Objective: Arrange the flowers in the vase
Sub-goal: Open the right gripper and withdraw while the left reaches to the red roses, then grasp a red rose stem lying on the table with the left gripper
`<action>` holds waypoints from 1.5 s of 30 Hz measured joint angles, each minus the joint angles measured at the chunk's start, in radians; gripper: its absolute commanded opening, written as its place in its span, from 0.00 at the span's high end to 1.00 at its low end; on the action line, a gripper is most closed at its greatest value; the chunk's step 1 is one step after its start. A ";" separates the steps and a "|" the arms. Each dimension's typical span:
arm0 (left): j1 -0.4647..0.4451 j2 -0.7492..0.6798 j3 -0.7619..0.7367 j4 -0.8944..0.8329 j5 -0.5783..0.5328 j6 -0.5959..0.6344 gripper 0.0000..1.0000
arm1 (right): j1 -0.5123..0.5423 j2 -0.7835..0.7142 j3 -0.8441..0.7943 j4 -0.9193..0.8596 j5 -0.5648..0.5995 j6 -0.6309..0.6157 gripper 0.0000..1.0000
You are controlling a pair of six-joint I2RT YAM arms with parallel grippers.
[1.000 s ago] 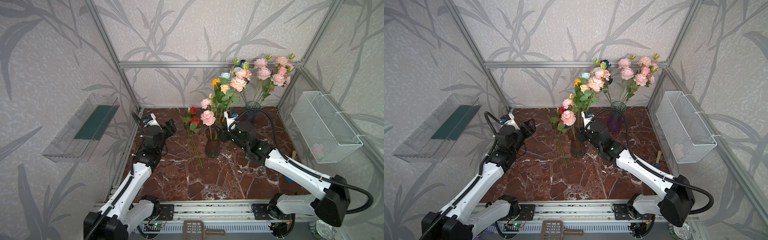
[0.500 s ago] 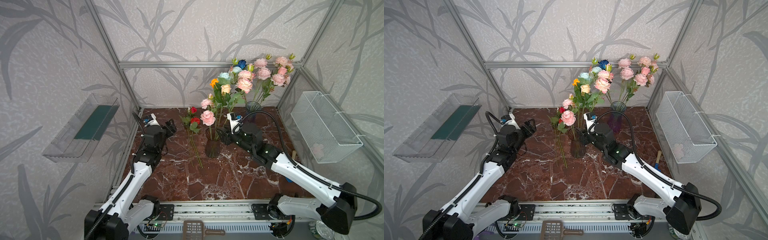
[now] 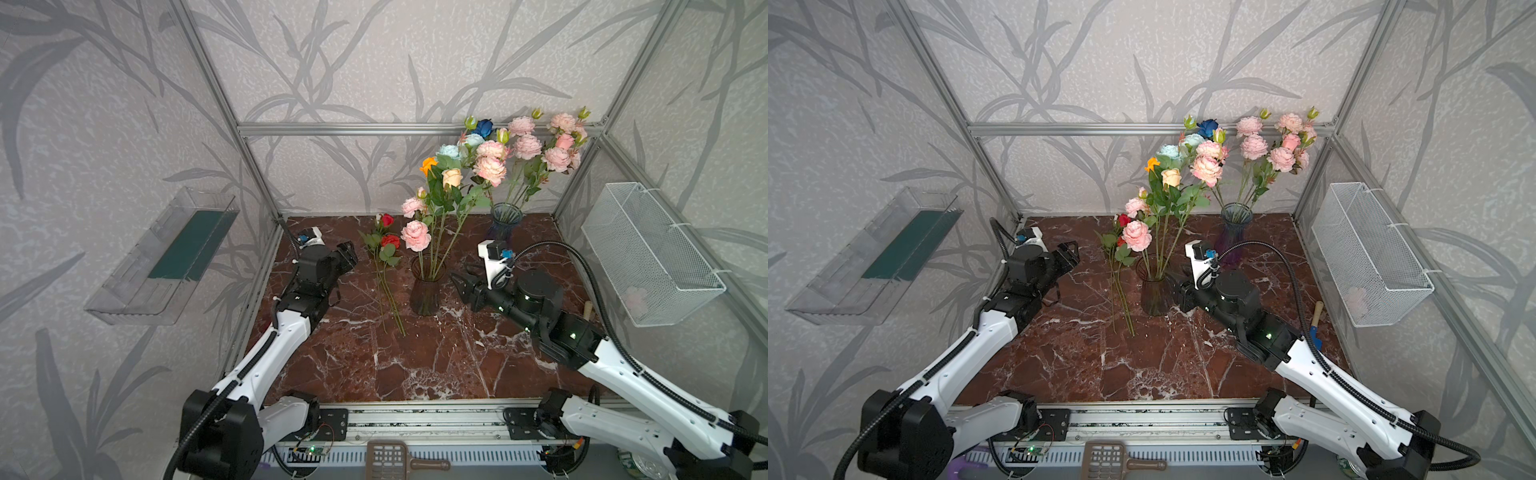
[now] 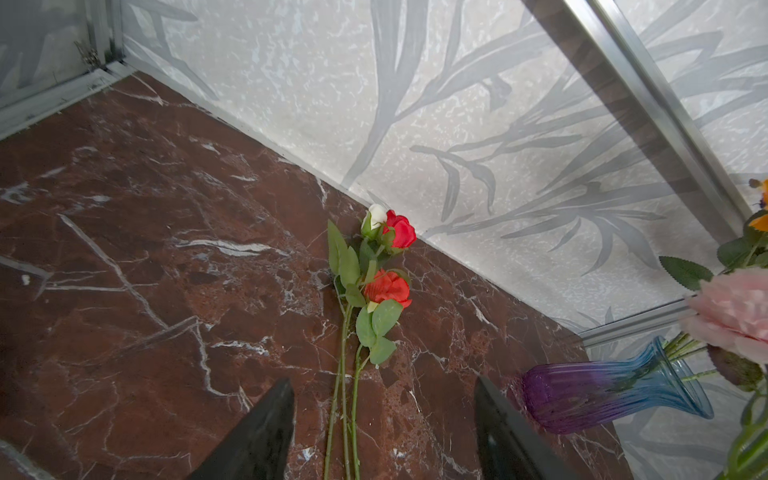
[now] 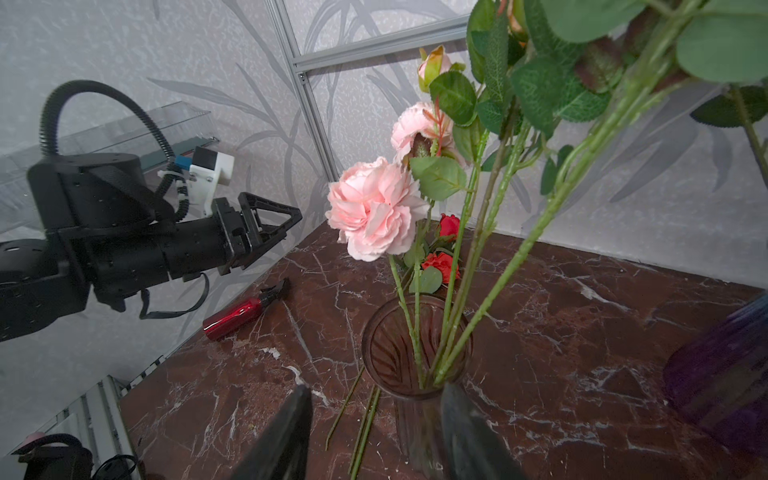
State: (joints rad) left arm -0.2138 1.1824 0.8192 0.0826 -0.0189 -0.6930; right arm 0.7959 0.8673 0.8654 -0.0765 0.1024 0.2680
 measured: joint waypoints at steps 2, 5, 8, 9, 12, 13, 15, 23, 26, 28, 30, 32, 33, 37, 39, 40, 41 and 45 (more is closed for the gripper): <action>0.000 0.051 0.022 -0.005 0.029 -0.004 0.46 | 0.000 -0.060 -0.069 0.011 0.022 0.010 0.59; 0.000 0.146 0.071 -0.022 0.085 -0.002 0.57 | 0.000 -0.117 -0.185 0.041 0.054 0.031 0.63; -0.001 0.249 0.132 -0.059 0.143 0.012 0.61 | 0.000 -0.127 -0.284 0.083 0.065 0.049 0.66; -0.003 0.286 0.153 -0.071 0.163 0.019 0.62 | 0.000 -0.122 -0.312 0.094 0.065 0.056 0.66; -0.012 0.377 0.208 -0.116 0.204 0.045 0.62 | 0.000 -0.107 -0.375 0.140 0.058 0.074 0.66; -0.014 0.402 0.224 -0.133 0.208 0.055 0.62 | 0.000 -0.103 -0.388 0.154 0.053 0.079 0.66; -0.021 0.456 0.264 -0.173 0.212 0.077 0.62 | 0.000 -0.095 -0.414 0.196 0.045 0.087 0.66; -0.031 0.694 0.509 -0.347 0.211 0.161 0.65 | 0.000 -0.071 -0.467 0.303 0.019 0.108 0.66; -0.034 0.769 0.582 -0.393 0.195 0.187 0.66 | 0.000 -0.071 -0.483 0.325 0.019 0.110 0.67; -0.034 0.819 0.628 -0.429 0.177 0.203 0.66 | 0.000 -0.072 -0.493 0.327 0.019 0.111 0.66; -0.034 0.858 0.666 -0.454 0.162 0.214 0.66 | 0.000 -0.076 -0.498 0.327 0.020 0.111 0.66; -0.034 0.896 0.709 -0.482 0.151 0.226 0.66 | 0.000 -0.080 -0.499 0.327 0.021 0.111 0.66; -0.034 0.914 0.734 -0.495 0.148 0.231 0.66 | 0.000 -0.082 -0.499 0.327 0.021 0.111 0.67; -0.034 0.976 0.827 -0.533 0.133 0.246 0.70 | 0.000 -0.083 -0.499 0.328 0.026 0.111 0.66; -0.034 0.996 0.857 -0.546 0.124 0.251 0.74 | 0.000 -0.082 -0.499 0.328 0.028 0.111 0.66; -0.034 1.007 0.876 -0.555 0.118 0.251 0.75 | 0.000 -0.082 -0.499 0.328 0.028 0.111 0.66; -0.034 1.018 0.891 -0.563 0.114 0.253 0.76 | 0.000 -0.081 -0.499 0.328 0.029 0.111 0.66; -0.033 1.067 0.950 -0.589 0.097 0.254 0.77 | 0.000 -0.069 -0.499 0.333 0.029 0.110 0.66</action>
State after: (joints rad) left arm -0.2470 2.2498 1.7691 -0.5060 0.0776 -0.4385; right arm 0.7959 0.7979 0.3660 0.2569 0.1314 0.3782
